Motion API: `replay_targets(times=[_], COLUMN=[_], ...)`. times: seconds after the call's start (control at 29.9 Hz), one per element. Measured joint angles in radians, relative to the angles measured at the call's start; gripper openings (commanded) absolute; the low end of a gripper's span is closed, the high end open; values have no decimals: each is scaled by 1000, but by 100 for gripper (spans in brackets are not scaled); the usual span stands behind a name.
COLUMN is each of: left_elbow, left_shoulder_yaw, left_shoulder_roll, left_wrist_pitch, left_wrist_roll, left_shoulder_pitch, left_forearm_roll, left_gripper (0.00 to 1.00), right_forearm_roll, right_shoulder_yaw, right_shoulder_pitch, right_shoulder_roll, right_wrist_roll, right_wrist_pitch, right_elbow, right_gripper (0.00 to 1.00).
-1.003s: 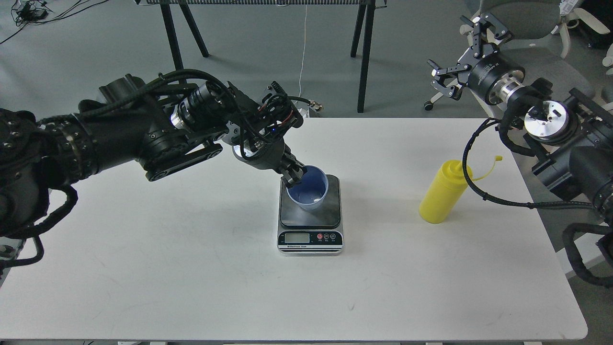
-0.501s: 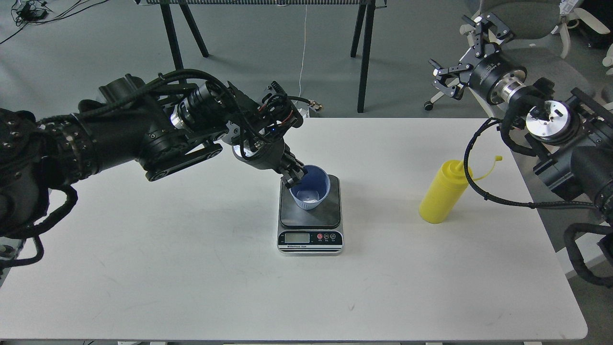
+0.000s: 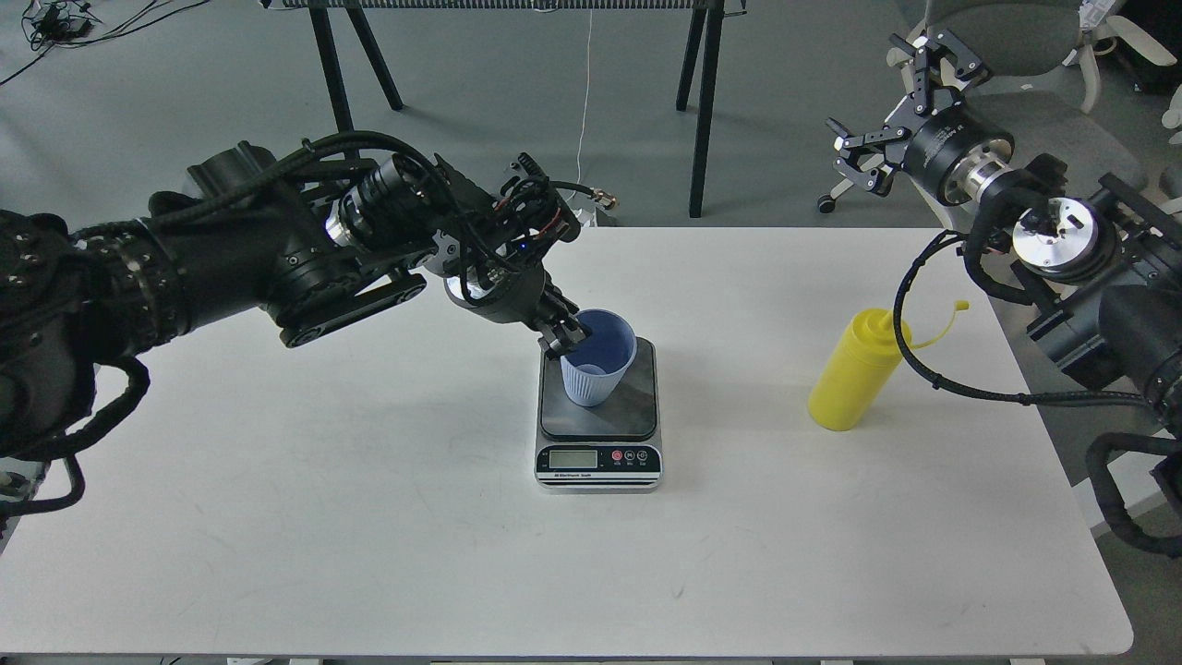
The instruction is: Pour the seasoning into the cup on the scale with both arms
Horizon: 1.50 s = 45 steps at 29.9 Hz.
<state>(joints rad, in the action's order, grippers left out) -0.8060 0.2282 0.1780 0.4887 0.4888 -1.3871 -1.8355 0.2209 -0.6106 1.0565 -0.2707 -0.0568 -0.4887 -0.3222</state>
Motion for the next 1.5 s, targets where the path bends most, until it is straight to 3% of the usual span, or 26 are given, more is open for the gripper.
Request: replay_targets(times=[0.47, 0.9, 1.34, 1.5], left_elbow=[28, 28, 31, 111], left_shoulder_yaw=[-2, -12, -14, -16], left_shoulder_roll=[-1, 1, 25, 68], left_wrist_pitch=[0, 0, 0, 0], left_wrist_roll=[0, 0, 0, 0], left_shoulder_pitch=[3, -12, -108, -146], left_forearm_roll=[32, 49, 163, 310], left_gripper=[77, 80, 82, 85], right_forearm_roll=[0, 0, 0, 0], right_shoulder_yaw=[0, 0, -1, -3], right_shoulder_pitch=[-3, -3, -1, 0], right_shoulder_roll=[5, 7, 7, 7], right_wrist_roll=[0, 0, 0, 0], right_wrist_pitch=[0, 0, 0, 0], right_elbow=[0, 0, 1, 3], right_gripper=[99, 99, 99, 99])
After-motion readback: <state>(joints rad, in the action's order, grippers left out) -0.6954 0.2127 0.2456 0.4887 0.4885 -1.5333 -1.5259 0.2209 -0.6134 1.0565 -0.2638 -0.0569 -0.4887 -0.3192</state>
